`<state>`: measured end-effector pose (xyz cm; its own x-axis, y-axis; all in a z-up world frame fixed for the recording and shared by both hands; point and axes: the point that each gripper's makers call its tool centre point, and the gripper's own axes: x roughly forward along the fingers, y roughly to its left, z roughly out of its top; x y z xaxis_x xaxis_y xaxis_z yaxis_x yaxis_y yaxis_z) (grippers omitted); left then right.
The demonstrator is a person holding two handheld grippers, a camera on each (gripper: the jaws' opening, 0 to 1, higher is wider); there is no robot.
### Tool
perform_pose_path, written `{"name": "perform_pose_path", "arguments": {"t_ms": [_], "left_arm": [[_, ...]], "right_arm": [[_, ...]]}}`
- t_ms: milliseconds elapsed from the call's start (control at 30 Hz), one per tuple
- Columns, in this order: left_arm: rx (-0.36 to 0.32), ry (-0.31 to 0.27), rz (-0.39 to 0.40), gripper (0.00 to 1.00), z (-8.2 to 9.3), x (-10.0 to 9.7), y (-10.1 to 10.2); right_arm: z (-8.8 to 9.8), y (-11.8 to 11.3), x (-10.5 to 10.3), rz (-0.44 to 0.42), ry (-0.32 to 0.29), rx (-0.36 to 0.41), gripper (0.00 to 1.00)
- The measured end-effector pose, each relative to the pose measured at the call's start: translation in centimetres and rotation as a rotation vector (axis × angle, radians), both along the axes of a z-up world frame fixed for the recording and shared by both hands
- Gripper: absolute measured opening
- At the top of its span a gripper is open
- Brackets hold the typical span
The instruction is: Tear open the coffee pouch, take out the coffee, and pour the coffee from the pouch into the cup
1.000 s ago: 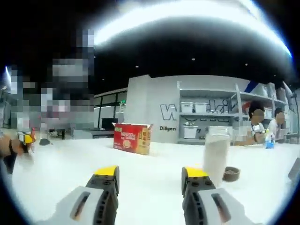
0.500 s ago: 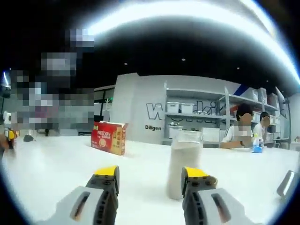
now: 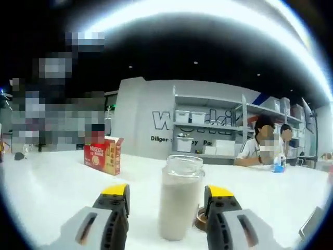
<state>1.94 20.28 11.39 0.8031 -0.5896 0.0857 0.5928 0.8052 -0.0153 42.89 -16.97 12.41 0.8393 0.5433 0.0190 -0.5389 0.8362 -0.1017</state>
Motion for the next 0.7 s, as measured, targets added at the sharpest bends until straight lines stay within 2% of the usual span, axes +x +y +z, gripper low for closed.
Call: {"name": "perform_pose_path", "arguments": {"t_ms": [67, 233, 400, 500, 700], "left_arm": [[-0.033, 0.007, 0.018, 0.12, 1.0, -0.2, 0.4], [-0.046, -0.011, 0.03, 0.12, 2.4, -1.2, 0.2], [-0.054, 0.008, 0.052, 0.12, 2.9, -2.0, -0.2], [-0.035, 0.013, 0.058, 0.12, 2.7, -2.4, -0.4], [-0.034, 0.024, 0.069, 0.12, 2.1, -3.2, 0.0]], "right_arm": [[0.1, -0.2, 1.0, -0.011, 0.007, 0.008, 0.59], [-0.6, -0.1, 2.9, -0.022, 0.036, -0.003, 0.61], [-0.9, -0.5, 4.4, -0.047, 0.031, 0.027, 0.63], [-1.0, -0.4, 5.6, -0.057, 0.034, 0.029, 0.64], [-2.0, 0.4, 7.1, -0.061, 0.049, -0.02, 0.64]]}}
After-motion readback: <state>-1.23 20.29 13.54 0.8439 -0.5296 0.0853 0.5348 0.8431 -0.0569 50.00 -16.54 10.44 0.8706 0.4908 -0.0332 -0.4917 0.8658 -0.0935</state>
